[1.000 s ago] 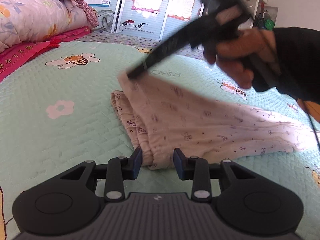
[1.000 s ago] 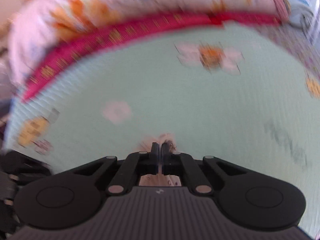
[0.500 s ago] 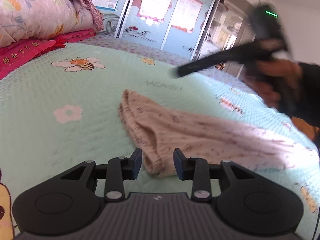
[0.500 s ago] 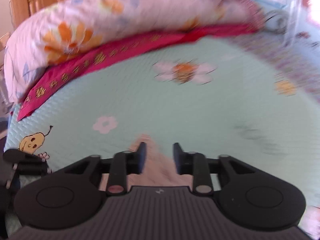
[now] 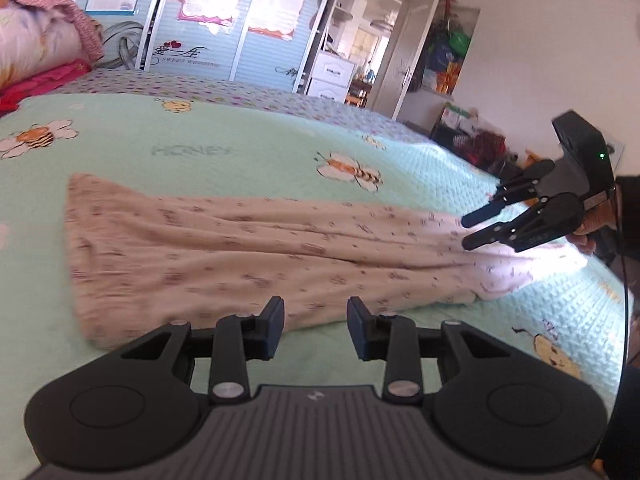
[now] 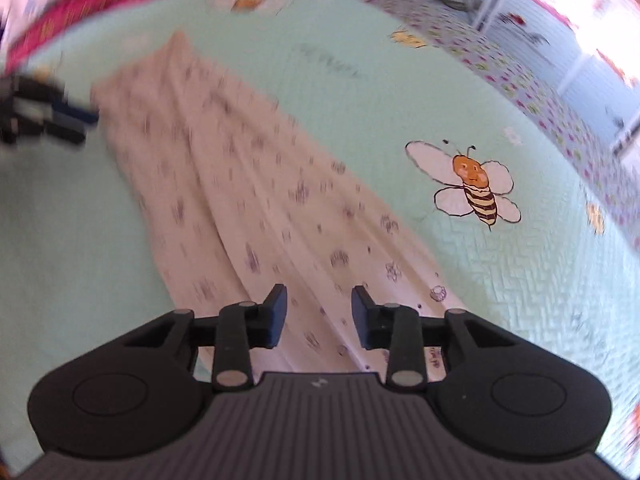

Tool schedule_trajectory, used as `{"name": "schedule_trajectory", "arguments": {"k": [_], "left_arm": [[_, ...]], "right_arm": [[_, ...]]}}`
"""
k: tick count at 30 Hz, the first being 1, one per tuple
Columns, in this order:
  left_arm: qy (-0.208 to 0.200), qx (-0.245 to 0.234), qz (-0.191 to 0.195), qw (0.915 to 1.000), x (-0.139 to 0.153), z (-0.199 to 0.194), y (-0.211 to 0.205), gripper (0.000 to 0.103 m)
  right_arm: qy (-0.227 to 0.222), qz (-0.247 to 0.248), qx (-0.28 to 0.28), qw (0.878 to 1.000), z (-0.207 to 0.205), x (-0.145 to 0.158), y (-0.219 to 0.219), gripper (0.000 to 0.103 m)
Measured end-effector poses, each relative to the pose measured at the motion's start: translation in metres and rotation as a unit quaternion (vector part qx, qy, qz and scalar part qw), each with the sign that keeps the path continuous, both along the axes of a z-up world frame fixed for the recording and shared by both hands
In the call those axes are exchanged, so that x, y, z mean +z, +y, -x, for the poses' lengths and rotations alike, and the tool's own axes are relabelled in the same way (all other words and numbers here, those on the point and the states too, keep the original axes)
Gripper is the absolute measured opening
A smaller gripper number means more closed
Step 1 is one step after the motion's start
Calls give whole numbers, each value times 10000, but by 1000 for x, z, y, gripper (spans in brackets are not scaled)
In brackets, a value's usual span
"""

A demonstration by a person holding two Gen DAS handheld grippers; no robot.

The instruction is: Fold clothes

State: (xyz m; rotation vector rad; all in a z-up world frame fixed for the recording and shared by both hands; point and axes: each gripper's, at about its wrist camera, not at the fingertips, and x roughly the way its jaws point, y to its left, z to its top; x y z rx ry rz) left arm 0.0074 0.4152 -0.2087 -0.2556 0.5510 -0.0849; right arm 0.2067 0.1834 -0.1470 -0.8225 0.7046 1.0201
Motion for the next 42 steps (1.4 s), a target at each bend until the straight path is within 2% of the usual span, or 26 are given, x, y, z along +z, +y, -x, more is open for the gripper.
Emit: {"name": "schedule_trajectory", "arguments": {"k": [3,5,7,9,14,15,17,20,23,25,30,35,39,41,42], "left_arm": [[90,173,-60,9998,-3,-8,-14,37],[107,242,-23,9996,-6,-15,-19,38],[137,232,23,9996,-9,-21,-24,38],[192,163,40,9997,-11,-26,-24,39],[328,66,12,9994,-20,-34,-27,40],[344,60,9,9994,-22,-35,-27,40],[333,46,35,9994,-23,-34,-25,40],[307,4,65,9995,-24,-34,-23,40],[293,-5,104,9995,-24,-34,-22,41],[291,-9,109,9995,-24,-35,-22,41],[292,-6,50,9996,-23,-35,-24,41],[298,-29,73,9995,-25,-35,-22,42],[299,-46,67,9995,-26,-35,-23,42],[296,-54,61,9995,-26,-35,-23,43],[296,-57,59,9995,-26,-35,-23,43]], "right_arm": [[-233,168,358,9989,-2,-18,2,36],[-224,283,543,9979,-9,-29,5,28],[-135,415,661,9969,-16,-37,6,13],[-14,341,720,9968,-20,-34,3,5],[146,-194,563,9981,-51,1,-4,5],[144,-241,528,9982,-60,6,-2,1],[48,-226,429,9988,-79,10,7,1],[239,-104,172,9995,-102,-3,23,1],[392,-121,152,9990,-95,-8,20,3],[334,-150,190,9991,-85,-10,15,16],[35,120,186,9997,-79,-23,23,17],[34,388,263,9989,-83,-33,32,17],[126,285,232,9992,-85,-28,33,16],[21,308,269,9992,-83,-28,33,19],[-23,329,288,9990,-83,-28,34,27]]}}
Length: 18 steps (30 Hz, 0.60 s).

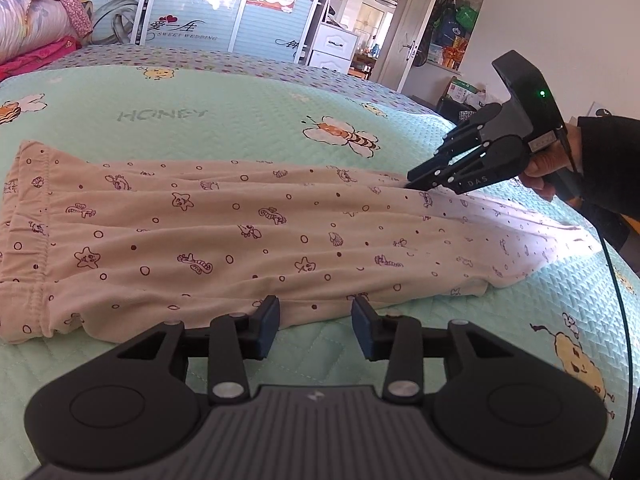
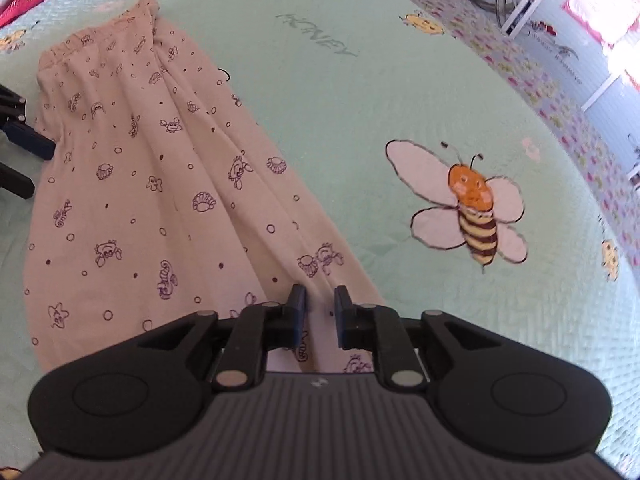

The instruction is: Fold clothes

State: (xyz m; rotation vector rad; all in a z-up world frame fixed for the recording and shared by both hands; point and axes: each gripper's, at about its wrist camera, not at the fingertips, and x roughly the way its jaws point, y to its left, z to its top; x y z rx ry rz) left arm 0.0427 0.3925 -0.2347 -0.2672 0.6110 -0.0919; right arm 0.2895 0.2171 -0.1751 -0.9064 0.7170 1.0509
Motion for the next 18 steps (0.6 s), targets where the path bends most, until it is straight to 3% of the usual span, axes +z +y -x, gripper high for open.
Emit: {"name": "schedule_trajectory", "arguments": {"k": [4,5,6,15,18], "left_arm": [[-2,-7,2,10000,-1,0,0,43],[-4,-8,4,10000,-1,0,0,43],[-5,-8,10,10000,0,0,0,44],[-17,-13,14,10000,-1,1,0,44],[-21,-17,24,10000,-2,2,0,44]], "right_arm": [[27,95,69,9999,-1,-2,3,26],[39,84,88,9999,-1,-2,3,21],[44,69,106,9999,-1,-1,2,1],[-377,-259,-76,9989,-11,25,4,1],[-309,-256,-279,9988,-20,18,9,2]]}}
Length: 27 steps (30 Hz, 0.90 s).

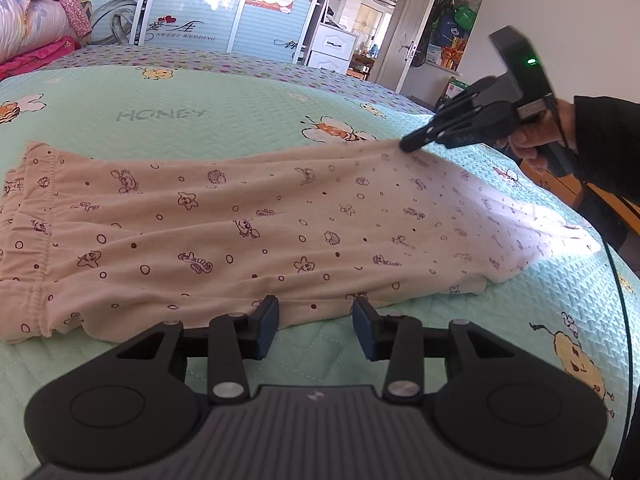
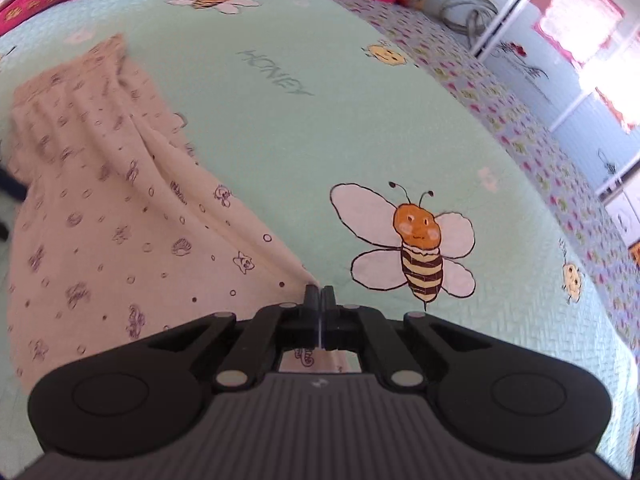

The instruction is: Fold clothes

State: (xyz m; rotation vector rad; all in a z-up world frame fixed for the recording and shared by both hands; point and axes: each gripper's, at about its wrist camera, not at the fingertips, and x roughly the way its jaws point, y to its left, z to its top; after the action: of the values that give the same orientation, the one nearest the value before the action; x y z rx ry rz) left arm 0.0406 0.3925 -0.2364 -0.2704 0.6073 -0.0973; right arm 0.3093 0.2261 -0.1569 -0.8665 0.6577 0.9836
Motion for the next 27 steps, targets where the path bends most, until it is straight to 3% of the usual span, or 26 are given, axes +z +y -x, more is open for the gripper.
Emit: {"name": "schedule_trajectory", "arguments": {"k": [3,6,8,10,17,20,21,23,27], "left_arm": [[-12,-6,35,10000,0,1,1,44],[-28,-21,54,10000,1,2,1,44],[-37,-24,75,10000,2,2,2,45],[-49,-20,84,10000,3,3,3,45],[-112,-15,163,9998,4,5,6,45],[-141,-10,231,9996,4,6,9,45],[-152,-10,240,9996,4,7,9,45],[-186,-3,262,9995,5,9,11,46],[-275,56,322,9991,7,14,15,46]], "right_arm": [[49,103,-121,9999,1,-14,3,3],[236,-399,-223,9987,7,-3,1,16],[386,-697,-25,9968,17,6,8,19],[488,-844,217,9950,26,11,22,29],[462,-291,1066,9928,48,-18,110,30],[213,65,1345,9907,62,-31,131,23],[130,180,1426,9895,66,-35,137,0],[16,143,1436,9895,65,-31,141,1],[78,-205,913,9956,45,-20,148,1]]}}
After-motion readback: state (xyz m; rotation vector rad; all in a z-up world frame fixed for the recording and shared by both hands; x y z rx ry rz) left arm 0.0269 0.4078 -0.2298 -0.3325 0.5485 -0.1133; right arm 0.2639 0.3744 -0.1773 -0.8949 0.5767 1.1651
